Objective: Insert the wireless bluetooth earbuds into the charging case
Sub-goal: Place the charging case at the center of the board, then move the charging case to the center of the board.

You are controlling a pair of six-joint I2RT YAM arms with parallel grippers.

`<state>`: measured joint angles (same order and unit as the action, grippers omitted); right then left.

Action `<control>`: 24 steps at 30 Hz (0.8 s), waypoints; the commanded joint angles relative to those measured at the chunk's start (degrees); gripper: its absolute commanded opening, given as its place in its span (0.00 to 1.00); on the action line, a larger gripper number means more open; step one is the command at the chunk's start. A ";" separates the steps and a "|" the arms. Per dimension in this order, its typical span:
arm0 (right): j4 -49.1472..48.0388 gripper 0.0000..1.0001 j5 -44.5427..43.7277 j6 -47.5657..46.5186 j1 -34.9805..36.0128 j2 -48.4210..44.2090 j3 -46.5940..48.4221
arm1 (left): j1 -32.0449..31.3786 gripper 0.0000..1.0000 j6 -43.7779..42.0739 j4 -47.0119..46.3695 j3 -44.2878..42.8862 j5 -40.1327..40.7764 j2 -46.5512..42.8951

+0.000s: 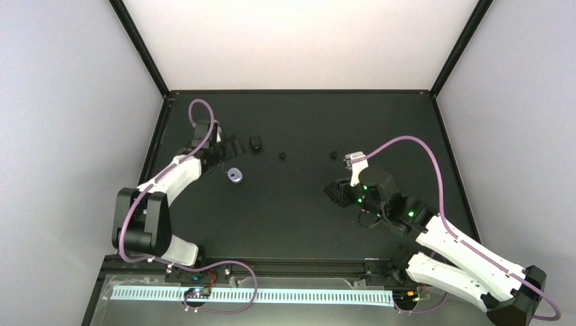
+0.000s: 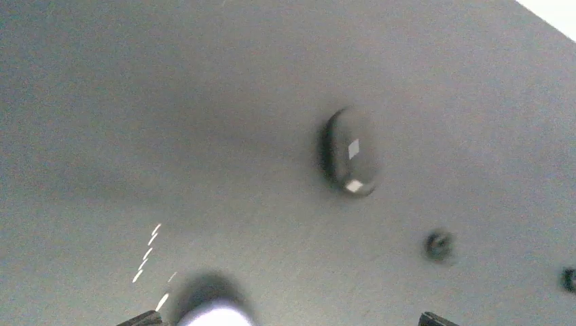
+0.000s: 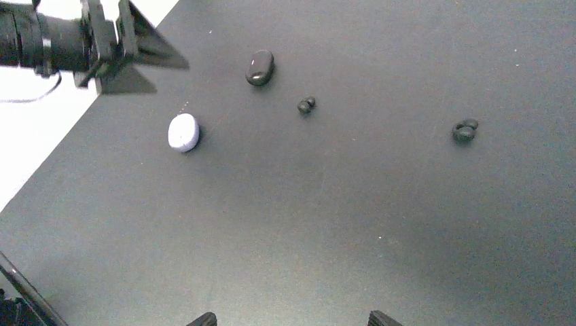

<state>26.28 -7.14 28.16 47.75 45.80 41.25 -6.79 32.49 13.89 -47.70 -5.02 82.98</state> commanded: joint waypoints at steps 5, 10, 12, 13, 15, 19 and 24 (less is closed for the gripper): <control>4.85 0.57 -1.80 -1.36 -0.34 -0.10 3.51 | -7.09 0.98 -3.98 2.48 -17.16 9.92 13.75; 7.39 0.57 -2.31 -1.17 -0.30 -1.38 4.56 | -9.12 0.95 -5.53 3.61 -23.92 12.53 21.37; 8.19 0.57 -2.59 -0.96 -0.28 -1.75 4.92 | -9.57 0.93 -5.88 5.45 -26.92 13.75 24.26; 8.58 0.57 -2.75 -0.81 -0.32 -1.93 4.97 | -9.83 0.93 -5.96 6.19 -28.69 14.26 25.59; 8.97 0.57 -3.06 -0.75 -0.35 -2.34 5.06 | -10.40 0.91 -6.29 6.98 -30.64 14.84 27.66; 9.41 0.57 -3.44 -0.40 -0.30 -2.71 5.05 | -11.66 0.89 -7.31 8.65 -34.54 17.34 31.23; 9.91 0.57 -3.71 -0.33 -0.31 -2.93 5.58 | -12.20 0.81 -7.77 13.51 -40.77 20.00 36.53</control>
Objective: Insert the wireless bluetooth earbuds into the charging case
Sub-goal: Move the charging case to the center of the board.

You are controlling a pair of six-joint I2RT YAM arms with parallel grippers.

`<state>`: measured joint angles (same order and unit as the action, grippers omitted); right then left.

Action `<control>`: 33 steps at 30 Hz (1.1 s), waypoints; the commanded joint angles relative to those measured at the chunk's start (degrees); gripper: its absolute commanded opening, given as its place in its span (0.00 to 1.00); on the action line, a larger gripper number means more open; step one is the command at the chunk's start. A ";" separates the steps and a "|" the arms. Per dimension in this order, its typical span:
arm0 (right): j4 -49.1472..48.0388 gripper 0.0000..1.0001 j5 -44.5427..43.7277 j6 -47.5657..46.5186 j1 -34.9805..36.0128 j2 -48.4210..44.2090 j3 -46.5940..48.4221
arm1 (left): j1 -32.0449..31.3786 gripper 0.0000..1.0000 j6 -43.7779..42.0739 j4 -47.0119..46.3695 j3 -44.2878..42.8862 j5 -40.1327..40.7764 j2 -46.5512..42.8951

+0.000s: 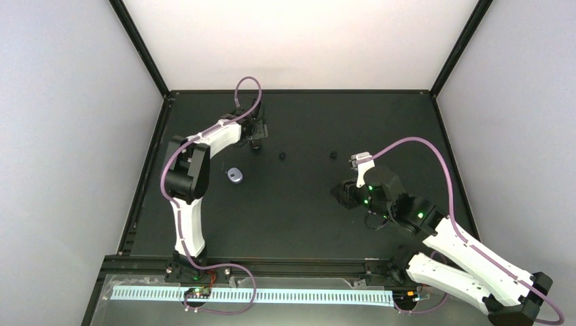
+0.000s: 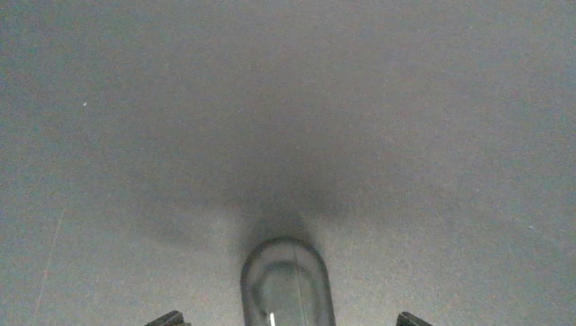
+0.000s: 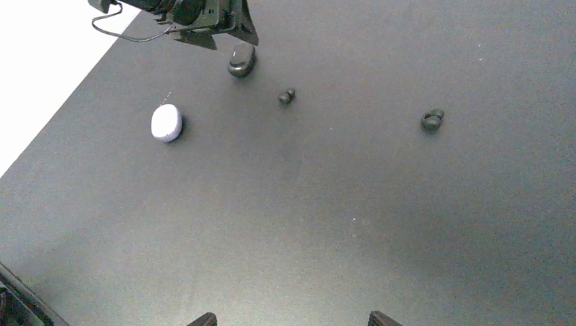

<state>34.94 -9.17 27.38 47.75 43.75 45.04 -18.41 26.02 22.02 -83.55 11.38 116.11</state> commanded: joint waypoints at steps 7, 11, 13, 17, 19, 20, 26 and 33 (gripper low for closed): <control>2.05 0.57 -1.90 0.94 -0.30 -2.19 1.70 | -0.55 0.71 -0.50 8.89 -9.09 2.91 7.78; 2.63 0.58 -2.06 1.23 -0.32 -3.06 1.87 | -0.53 0.64 0.31 10.27 -10.78 1.02 9.50; 2.74 0.57 -2.14 1.40 -0.31 -3.50 1.75 | -0.49 0.58 0.36 10.77 -11.64 0.32 10.26; 3.35 0.58 -2.25 1.76 -0.31 -4.44 1.59 | -0.48 0.44 0.03 12.39 -13.78 -0.53 11.80; 3.71 0.58 -2.46 1.96 -0.29 -4.98 1.35 | -0.48 0.42 0.10 12.50 -13.61 -0.57 11.58; 3.65 0.58 -2.53 2.05 -0.32 -5.26 1.23 | -0.56 0.40 0.08 12.59 -13.05 -0.55 11.24; 2.56 0.58 -2.52 2.33 -0.36 -6.07 -0.52 | -2.77 0.36 3.04 6.32 2.60 -2.50 -1.31; -2.08 0.58 -0.30 2.66 -0.36 -4.65 -3.80 | -14.21 0.35 13.16 -0.88 28.01 -3.83 -21.21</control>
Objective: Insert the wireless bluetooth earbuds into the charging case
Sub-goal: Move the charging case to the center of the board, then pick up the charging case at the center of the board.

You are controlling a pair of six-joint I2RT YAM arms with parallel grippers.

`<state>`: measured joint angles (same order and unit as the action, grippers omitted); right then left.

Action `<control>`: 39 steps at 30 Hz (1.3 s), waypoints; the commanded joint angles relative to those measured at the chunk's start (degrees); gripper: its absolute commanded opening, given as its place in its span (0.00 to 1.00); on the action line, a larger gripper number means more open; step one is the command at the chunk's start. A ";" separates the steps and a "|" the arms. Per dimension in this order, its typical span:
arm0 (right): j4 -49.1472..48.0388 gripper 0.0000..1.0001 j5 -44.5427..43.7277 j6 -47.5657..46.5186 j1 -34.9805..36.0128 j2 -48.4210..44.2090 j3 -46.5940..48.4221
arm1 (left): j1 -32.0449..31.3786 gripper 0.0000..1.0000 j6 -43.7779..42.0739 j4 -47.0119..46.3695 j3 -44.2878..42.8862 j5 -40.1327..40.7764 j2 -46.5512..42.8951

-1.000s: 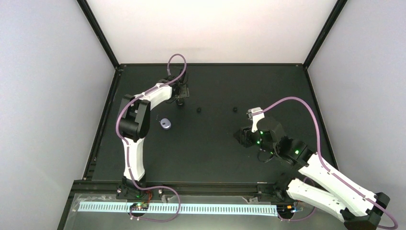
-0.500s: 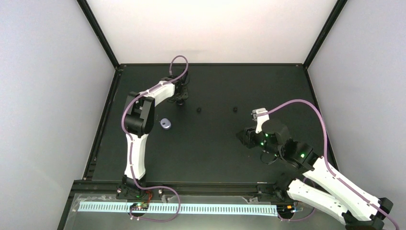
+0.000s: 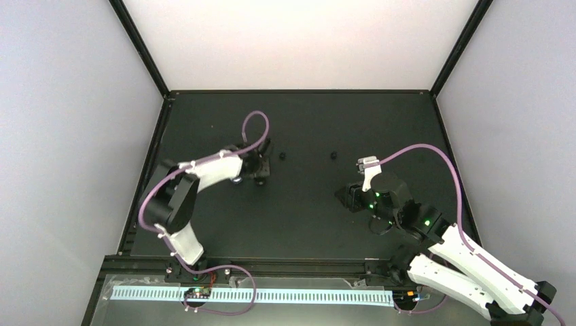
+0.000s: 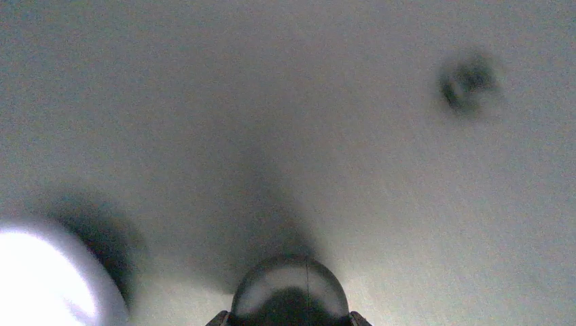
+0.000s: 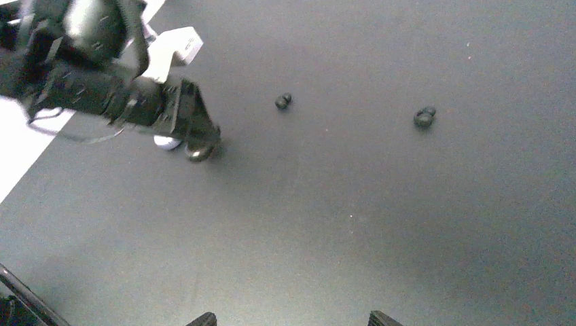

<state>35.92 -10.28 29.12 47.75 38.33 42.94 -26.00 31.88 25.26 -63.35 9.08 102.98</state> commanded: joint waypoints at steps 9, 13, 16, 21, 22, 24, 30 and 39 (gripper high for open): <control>-5.86 0.58 2.21 0.99 -0.24 2.92 -4.16 | -22.36 0.33 20.60 -1.16 10.81 2.12 -10.96; -6.45 0.58 2.86 1.90 -0.29 3.34 -5.23 | -25.39 0.31 22.52 1.28 6.65 2.53 -6.46; -6.42 0.58 2.99 2.49 -0.28 3.25 -5.98 | -26.75 0.40 22.23 1.09 5.17 2.61 -4.95; -6.21 0.58 3.06 2.69 -0.24 3.74 -6.64 | -26.91 0.70 19.92 0.50 4.82 2.82 -4.90; -6.28 0.58 3.00 2.64 -0.30 4.11 -6.57 | -26.99 0.76 19.51 0.31 4.93 2.79 -5.29; -6.72 0.58 3.18 2.37 -0.29 5.04 -6.27 | -27.00 0.88 18.71 0.62 5.15 3.06 -6.66; -10.59 0.58 9.64 -0.06 -0.29 13.65 -4.48 | -26.87 0.99 17.92 4.60 11.72 7.02 -21.61; -19.12 0.56 16.09 -0.01 2.46 32.90 0.79 | -26.21 0.99 13.74 9.81 27.13 20.87 -61.53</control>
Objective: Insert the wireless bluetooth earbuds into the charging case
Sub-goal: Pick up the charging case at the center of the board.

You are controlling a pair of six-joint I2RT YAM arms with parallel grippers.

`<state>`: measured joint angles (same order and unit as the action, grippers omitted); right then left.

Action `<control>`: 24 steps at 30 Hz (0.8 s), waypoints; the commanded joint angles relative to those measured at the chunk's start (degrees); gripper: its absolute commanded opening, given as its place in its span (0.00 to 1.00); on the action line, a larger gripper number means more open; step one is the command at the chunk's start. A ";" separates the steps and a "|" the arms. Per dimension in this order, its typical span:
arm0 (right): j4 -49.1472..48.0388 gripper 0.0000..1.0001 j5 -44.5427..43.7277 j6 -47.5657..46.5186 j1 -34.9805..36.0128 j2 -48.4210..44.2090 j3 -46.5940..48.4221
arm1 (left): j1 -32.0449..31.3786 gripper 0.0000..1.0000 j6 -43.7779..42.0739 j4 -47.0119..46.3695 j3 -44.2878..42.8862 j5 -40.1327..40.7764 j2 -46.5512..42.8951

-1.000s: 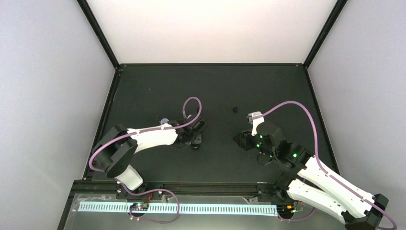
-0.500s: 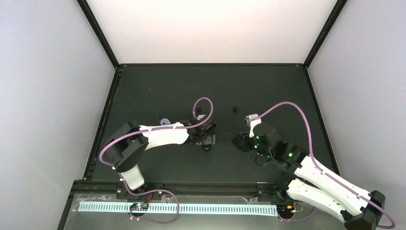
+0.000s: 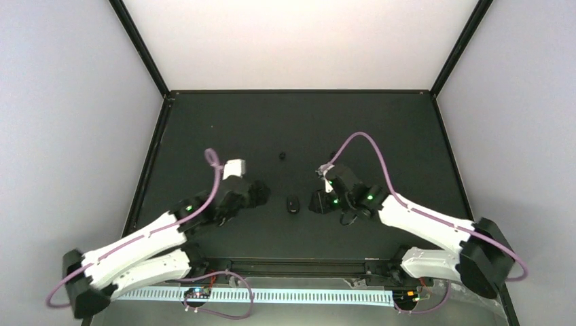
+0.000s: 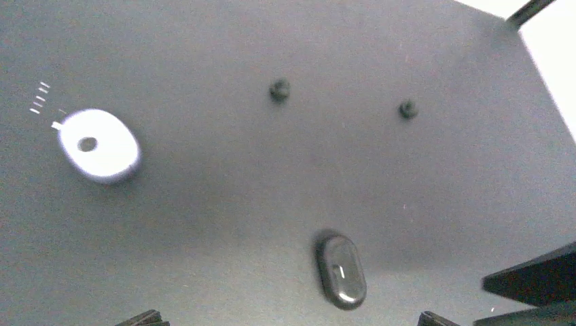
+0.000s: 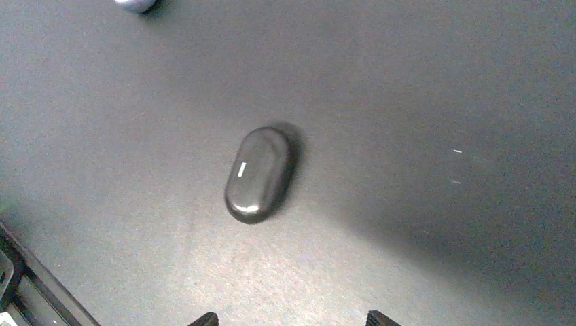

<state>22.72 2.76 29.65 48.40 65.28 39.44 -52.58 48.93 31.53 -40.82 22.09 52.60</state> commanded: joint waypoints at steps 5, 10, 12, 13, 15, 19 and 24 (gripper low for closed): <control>-5.77 0.55 -0.84 0.27 5.06 19.16 12.61 | 0.67 0.99 -3.90 8.77 7.18 12.75 -24.37; -2.31 0.56 -5.76 2.37 6.84 28.51 18.96 | 0.72 0.99 -4.01 12.17 8.09 12.26 -29.39; -0.93 0.56 -8.04 3.06 7.17 30.56 20.18 | 0.72 0.99 -4.05 12.93 8.37 11.99 -30.17; -0.73 0.57 -8.54 3.20 7.29 31.35 20.43 | 0.72 0.99 -4.07 13.09 8.45 12.01 -30.47; -0.14 0.57 -8.77 3.41 7.34 32.86 20.96 | 0.72 0.99 -3.96 12.94 8.64 12.07 -31.08; 0.80 0.57 -9.06 3.40 7.90 35.59 21.97 | 0.72 0.99 -5.11 11.12 9.53 11.93 -32.08; 1.31 0.57 -9.50 3.12 8.26 37.92 23.01 | 0.72 0.99 -5.59 10.25 10.23 11.55 -32.09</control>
<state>23.00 -4.45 32.25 56.05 101.84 60.42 -52.10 44.91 42.15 -30.83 33.19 20.88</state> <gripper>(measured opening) 0.570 0.988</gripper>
